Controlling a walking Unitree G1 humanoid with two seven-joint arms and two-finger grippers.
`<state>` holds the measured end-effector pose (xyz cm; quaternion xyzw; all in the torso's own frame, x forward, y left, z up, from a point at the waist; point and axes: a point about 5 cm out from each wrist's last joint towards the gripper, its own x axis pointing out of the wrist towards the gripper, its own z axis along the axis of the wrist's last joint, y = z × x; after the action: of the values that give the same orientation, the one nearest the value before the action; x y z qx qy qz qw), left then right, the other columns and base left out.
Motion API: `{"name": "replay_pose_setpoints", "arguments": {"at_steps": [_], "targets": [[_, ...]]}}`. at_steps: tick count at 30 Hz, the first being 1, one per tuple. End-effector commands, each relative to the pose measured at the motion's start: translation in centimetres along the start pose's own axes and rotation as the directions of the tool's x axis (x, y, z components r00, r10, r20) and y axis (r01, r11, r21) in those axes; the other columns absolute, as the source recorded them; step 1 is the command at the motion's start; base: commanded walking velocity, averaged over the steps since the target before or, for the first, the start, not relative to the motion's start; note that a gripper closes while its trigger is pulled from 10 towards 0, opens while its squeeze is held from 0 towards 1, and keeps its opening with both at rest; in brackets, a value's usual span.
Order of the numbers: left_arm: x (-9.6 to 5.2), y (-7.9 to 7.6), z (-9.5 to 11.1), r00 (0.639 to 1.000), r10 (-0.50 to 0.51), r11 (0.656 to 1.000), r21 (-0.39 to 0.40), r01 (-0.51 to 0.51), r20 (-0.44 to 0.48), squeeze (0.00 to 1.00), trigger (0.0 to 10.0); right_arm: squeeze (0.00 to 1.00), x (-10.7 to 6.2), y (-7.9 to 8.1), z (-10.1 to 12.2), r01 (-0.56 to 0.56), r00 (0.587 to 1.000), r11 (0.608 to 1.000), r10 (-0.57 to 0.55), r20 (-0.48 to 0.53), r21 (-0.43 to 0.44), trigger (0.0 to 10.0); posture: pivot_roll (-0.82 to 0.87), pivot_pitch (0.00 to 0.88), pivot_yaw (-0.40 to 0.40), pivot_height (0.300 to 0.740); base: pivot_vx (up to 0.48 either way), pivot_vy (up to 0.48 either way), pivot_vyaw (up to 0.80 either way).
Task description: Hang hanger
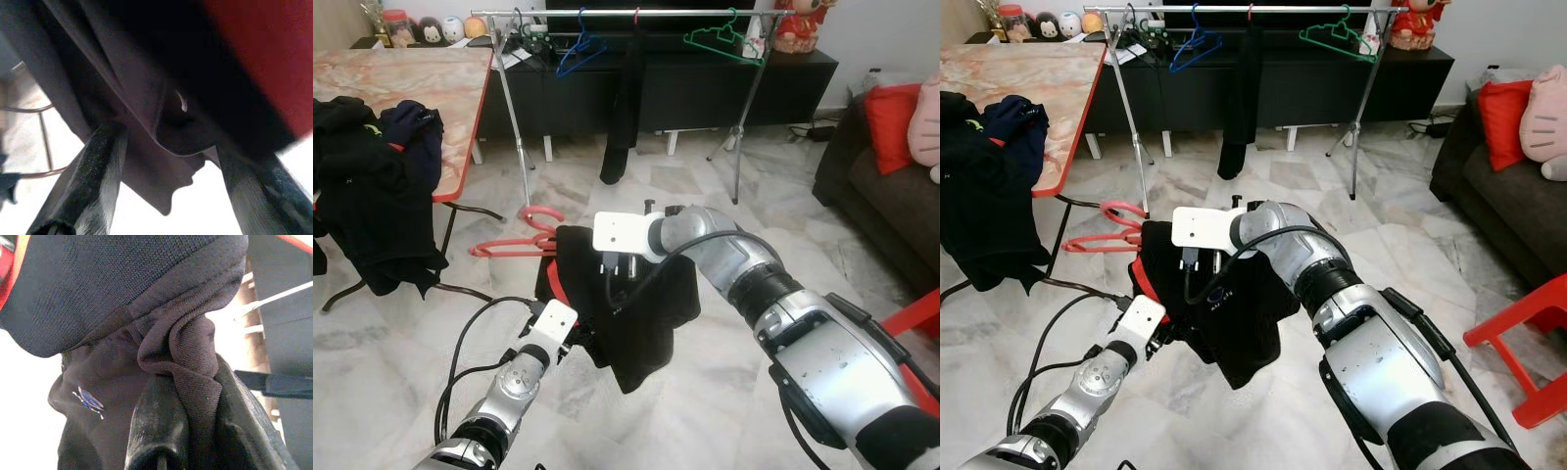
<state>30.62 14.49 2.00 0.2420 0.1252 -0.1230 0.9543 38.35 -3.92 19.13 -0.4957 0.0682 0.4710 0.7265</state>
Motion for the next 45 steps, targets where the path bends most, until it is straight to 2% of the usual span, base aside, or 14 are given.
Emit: {"name": "replay_pose_setpoints", "arguments": {"at_steps": [1, 7, 12, 16, 19, 21, 22, 23, 37, 45], "targets": [[0.1, 0.2, 0.0, 0.999, 0.028, 0.999, 0.016, -0.028, -0.014, 0.00, 10.0, 0.00, -0.7, -0.9, 1.0, 0.032, 0.998, 0.999, -0.032, 0.053, 0.007, 0.0, -0.08, 0.003, -0.070, 0.740, 0.000, 0.000, 0.00], [0.4, 0.8, -0.1, 0.989, 0.132, 0.991, 0.018, -0.131, -0.061, 0.00, 10.0, 0.00, -0.8, -0.8, 1.8, 0.020, 0.996, 1.000, -0.020, 0.085, 0.008, 0.0, -0.08, 0.005, -0.071, 0.740, 0.000, 0.000, 0.00], [0.5, 1.5, 0.2, 0.974, 0.220, 0.975, 0.026, -0.219, -0.056, 0.00, 10.0, 0.00, -1.0, -0.3, 2.1, -0.001, 0.995, 1.000, 0.000, 0.100, 0.003, 0.0, -0.09, 0.008, -0.073, 0.740, 0.000, 0.000, 0.00], [0.5, 1.8, 0.3, 0.968, 0.247, 0.969, -0.003, -0.247, -0.052, 0.00, 10.0, 0.00, -1.0, 0.0, 2.2, -0.011, 0.994, 1.000, 0.010, 0.105, 0.006, 0.0, -0.09, 0.009, -0.074, 0.740, 0.000, 0.000, 0.00], [0.5, 1.6, 0.3, 0.972, 0.230, 0.973, -0.009, -0.231, -0.055, 0.00, 10.0, 0.00, -1.0, 0.2, 2.3, -0.015, 0.994, 1.000, 0.014, 0.111, 0.009, 0.0, -0.09, 0.009, -0.074, 0.740, 0.000, 0.000, 0.00], [0.6, 1.2, 0.3, 0.978, 0.203, 0.978, -0.034, -0.205, -0.055, 0.00, 6.5, 0.00, -1.1, 0.3, 2.5, -0.018, 0.993, 1.000, 0.016, 0.119, 0.014, 0.0, -0.09, 0.009, -0.074, 0.740, 0.000, 0.000, 0.00], [0.6, 1.0, 0.3, 0.979, 0.195, 0.979, -0.043, -0.197, -0.051, 0.00, 4.0, 0.00, -1.1, 0.3, 2.6, -0.020, 0.992, 1.000, 0.018, 0.122, 0.014, 0.0, -0.09, 0.009, -0.074, 0.740, 0.000, 0.000, 0.00], [0.5, 0.7, 0.4, 0.983, 0.181, 0.981, -0.056, -0.183, -0.043, 0.00, 0.0, 0.00, -1.1, 0.4, 2.7, -0.022, 0.992, 1.000, 0.020, 0.124, 0.015, 0.0, -0.09, 0.009, -0.074, 0.740, 0.000, 0.000, 0.00], [0.5, 0.9, 0.4, 0.981, 0.191, 0.980, -0.052, -0.193, -0.042, 0.00, 0.0, 0.00, -1.4, 1.0, 2.8, -0.034, 0.992, 0.999, 0.030, 0.123, 0.027, 0.0, -0.09, 0.012, -0.069, 0.740, 0.000, 0.000, 0.00], [0.4, 1.2, 0.0, 0.977, 0.206, 0.978, -0.004, -0.207, -0.060, 0.00, 0.0, 0.00, -1.7, 1.2, 2.9, -0.038, 0.992, 0.999, 0.034, 0.125, 0.026, 0.0, -0.10, 0.014, -0.065, 0.740, 0.000, 0.000, 0.00]]}}
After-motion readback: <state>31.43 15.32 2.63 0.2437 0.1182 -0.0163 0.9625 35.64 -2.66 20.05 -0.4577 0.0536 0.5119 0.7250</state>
